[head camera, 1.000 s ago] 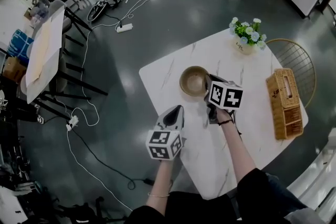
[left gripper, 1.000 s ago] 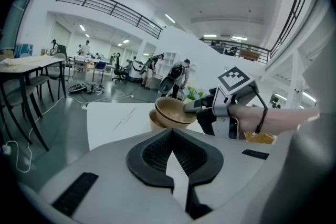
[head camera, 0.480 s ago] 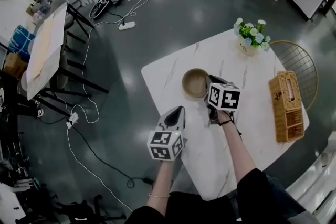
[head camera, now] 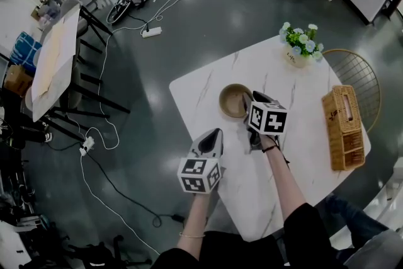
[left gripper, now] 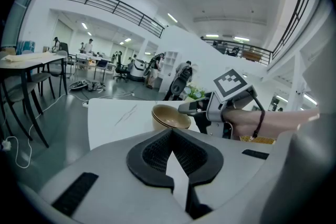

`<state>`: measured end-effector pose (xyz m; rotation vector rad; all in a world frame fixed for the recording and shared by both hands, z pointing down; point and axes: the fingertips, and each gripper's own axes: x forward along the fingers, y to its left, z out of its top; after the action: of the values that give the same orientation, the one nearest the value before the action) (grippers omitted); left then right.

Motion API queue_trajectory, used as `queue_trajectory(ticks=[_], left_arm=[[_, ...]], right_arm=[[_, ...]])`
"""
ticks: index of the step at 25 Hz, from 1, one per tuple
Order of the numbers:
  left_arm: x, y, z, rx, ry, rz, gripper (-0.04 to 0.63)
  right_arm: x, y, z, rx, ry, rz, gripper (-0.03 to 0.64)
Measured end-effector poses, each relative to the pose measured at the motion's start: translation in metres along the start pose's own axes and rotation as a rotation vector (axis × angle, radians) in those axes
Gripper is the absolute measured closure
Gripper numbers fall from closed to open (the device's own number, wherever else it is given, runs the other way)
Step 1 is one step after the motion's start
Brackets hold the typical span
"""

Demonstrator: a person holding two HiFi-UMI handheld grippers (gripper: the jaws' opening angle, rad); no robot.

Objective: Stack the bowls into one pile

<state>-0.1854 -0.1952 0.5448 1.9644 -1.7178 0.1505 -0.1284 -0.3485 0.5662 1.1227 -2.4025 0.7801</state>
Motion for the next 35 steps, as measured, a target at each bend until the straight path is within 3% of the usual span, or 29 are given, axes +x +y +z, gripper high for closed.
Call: queue_trajectory(ticks=[11,19,35], left_arm=[[-0.002,-0.004,0.007,0.007,-0.02,0.0,0.581],[-0.011,-0.013,0.018,0.025,-0.045,-0.006,0.581],[-0.058,-0.057,0.054,0.136,-0.142,-0.057,0.581]], right_arm=[[-0.012,-0.005,0.007,0.01,-0.056,-0.001,0.497],[-0.042,-0.001,0.004,-0.048,-0.077,0.037,0.583],[-0.171,0.012,0.013,-0.089,-0.276,0.172,0.6]])
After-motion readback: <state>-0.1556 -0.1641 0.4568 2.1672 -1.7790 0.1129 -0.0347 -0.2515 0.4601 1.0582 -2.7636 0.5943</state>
